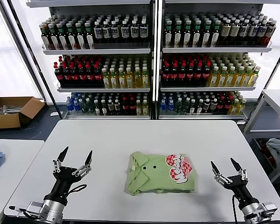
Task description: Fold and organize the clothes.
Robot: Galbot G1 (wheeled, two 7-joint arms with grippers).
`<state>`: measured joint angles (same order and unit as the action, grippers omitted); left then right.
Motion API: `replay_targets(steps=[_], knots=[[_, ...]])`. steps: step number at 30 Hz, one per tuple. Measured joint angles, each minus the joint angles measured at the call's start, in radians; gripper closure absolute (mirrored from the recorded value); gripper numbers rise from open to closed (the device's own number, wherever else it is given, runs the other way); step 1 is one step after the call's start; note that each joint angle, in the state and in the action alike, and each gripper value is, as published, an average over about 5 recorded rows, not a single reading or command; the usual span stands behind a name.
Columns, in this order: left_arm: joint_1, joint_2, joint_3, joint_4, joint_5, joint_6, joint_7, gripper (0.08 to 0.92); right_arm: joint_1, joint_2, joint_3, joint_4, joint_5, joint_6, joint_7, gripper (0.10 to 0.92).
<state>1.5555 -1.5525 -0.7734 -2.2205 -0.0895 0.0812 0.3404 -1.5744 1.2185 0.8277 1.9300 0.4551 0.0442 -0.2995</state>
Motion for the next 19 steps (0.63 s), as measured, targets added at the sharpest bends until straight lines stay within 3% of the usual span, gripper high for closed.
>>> replay_targets(steps=[19], knots=[[-0.012,-0.013,-0.043,-0.003,-0.015,-0.011,0.047,0.177,-0.005,0.034,0.025,0.033,-0.068,0.002,0.012,0.203]])
